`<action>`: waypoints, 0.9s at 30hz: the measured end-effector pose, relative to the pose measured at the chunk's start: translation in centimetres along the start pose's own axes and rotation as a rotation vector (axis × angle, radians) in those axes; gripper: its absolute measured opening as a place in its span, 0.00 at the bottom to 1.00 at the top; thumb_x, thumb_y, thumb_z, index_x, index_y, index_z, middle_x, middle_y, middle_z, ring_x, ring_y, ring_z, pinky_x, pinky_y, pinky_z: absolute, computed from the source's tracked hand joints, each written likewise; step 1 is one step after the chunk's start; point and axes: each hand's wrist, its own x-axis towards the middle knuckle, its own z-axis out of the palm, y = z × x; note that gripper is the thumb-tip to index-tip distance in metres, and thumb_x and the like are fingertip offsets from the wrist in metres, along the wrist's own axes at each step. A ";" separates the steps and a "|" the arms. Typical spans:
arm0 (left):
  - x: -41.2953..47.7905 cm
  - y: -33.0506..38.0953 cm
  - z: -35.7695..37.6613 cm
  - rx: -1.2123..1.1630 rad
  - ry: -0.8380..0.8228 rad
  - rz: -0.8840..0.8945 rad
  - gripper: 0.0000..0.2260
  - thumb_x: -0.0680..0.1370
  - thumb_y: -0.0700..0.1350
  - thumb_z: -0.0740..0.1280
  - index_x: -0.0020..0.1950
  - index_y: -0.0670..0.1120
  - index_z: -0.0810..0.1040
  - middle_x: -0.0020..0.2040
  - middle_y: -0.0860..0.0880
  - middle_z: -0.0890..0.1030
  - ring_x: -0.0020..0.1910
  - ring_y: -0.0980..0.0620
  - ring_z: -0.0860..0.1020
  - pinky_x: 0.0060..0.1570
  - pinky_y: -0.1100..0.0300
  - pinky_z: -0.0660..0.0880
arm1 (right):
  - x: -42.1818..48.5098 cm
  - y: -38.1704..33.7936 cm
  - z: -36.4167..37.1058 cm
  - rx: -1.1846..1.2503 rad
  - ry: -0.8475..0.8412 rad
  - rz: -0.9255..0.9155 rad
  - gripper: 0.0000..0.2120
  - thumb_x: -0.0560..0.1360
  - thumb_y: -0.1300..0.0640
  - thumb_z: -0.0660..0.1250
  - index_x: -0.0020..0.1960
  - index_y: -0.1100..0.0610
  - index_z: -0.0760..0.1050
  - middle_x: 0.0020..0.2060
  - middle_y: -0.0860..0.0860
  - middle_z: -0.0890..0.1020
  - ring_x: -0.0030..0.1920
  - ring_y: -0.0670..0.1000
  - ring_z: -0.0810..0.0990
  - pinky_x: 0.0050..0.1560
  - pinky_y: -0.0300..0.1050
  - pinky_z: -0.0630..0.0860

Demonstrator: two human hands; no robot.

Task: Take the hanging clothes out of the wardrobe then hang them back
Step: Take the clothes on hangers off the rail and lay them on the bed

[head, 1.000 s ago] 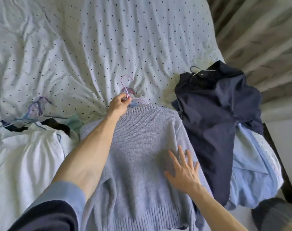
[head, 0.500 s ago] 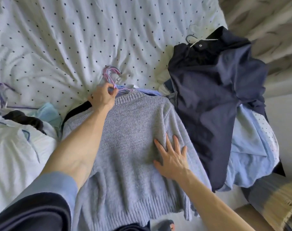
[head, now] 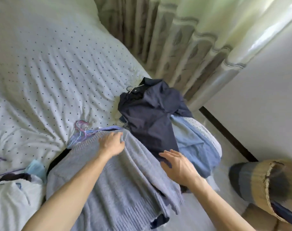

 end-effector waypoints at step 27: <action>-56.3 70.2 14.4 0.353 0.052 1.986 0.20 0.82 0.55 0.57 0.75 0.62 0.64 0.75 0.59 0.66 0.74 0.54 0.64 0.72 0.57 0.60 | -76.6 22.4 -3.6 0.144 1.392 1.364 0.18 0.80 0.45 0.62 0.69 0.43 0.74 0.70 0.41 0.73 0.75 0.43 0.62 0.75 0.46 0.62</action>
